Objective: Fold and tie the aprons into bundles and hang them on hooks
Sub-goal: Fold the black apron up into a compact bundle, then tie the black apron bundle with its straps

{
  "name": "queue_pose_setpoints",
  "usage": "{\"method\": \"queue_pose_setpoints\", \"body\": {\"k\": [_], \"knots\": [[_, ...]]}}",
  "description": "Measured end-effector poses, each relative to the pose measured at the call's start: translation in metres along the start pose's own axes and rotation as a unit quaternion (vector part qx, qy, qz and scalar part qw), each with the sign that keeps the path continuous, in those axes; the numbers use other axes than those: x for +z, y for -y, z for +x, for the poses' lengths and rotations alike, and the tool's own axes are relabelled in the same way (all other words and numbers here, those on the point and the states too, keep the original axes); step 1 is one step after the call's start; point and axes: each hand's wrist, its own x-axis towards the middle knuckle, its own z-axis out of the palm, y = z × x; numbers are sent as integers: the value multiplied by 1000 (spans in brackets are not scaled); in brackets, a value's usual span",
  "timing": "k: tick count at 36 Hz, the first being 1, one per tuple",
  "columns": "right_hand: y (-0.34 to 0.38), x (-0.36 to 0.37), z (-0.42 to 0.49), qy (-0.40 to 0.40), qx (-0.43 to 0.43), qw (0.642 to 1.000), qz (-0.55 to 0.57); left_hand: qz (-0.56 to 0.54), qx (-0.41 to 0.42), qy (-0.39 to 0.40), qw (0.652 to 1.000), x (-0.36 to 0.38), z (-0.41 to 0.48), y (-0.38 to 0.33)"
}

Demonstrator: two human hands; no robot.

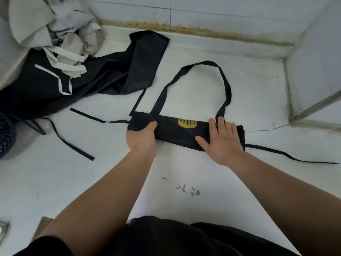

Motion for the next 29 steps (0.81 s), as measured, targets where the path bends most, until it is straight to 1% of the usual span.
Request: {"method": "queue_pose_setpoints", "body": {"k": [2, 3, 4, 5, 6, 7, 8, 9, 10, 12, 14, 15, 17, 19, 21, 22, 24, 25, 27, 29], "knots": [[-1, 0, 1, -2, -3, 1000, 0, 37, 45, 18, 998, 2, 1, 3], [-1, 0, 1, -4, -5, 1000, -1, 78, 92, 20, 993, 3, 1, 5], [-2, -1, 2, -6, -6, 1000, 0, 132, 149, 21, 980, 3, 1, 8], [-2, -1, 3, -7, -8, 1000, 2, 197, 212, 21, 957, 3, 2, 11], [-3, -1, 3, -7, -10, 1000, 5, 265, 289, 32, 919, 3, 1, 13], [-4, -1, 4, -9, -11, 1000, 7, 322, 381, 54, 865, 3, 1, 16], [-4, -1, 5, -12, -15, 1000, 7, 375, 454, 86, 804, 2, 2, 21], [-5, -1, 5, -14, -17, 1000, 8, 421, 501, 101, 749, 4, 3, 25], [-5, -1, 5, -15, -18, 1000, 8, 464, 539, 96, 696, 5, 6, 28], [-6, -1, 5, -17, -17, 1000, 14, 550, 572, 89, 602, 5, 7, 25], [-5, -1, 4, -24, -12, 999, 28, 606, 572, 105, 544, 5, 9, 24], [-5, -1, 2, -34, -7, 999, 39, 625, 570, 112, 521, 5, 9, 23], [-6, -1, -4, -77, 24, 995, 65, 665, 564, 139, 469, 3, 1, 17], [-7, 0, -12, -136, 93, 982, 96, 696, 542, 159, 443, 3, -2, 18], [-6, -2, -19, -175, 190, 952, 163, 695, 526, 160, 463, 1, -8, 22], [-6, -4, -22, -178, 242, 930, 212, 693, 526, 156, 468, 0, -11, 24], [-5, -9, -23, -171, 339, 869, 316, 686, 518, 155, 487, 0, -11, 29], [-5, -10, -23, -172, 375, 837, 358, 689, 512, 157, 488, 0, -11, 29], [-4, -9, -21, -193, 412, 777, 435, 697, 499, 164, 489, -1, -9, 25], [-1, -10, -21, -213, 433, 701, 525, 685, 487, 193, 506, -3, -7, 21]]}}
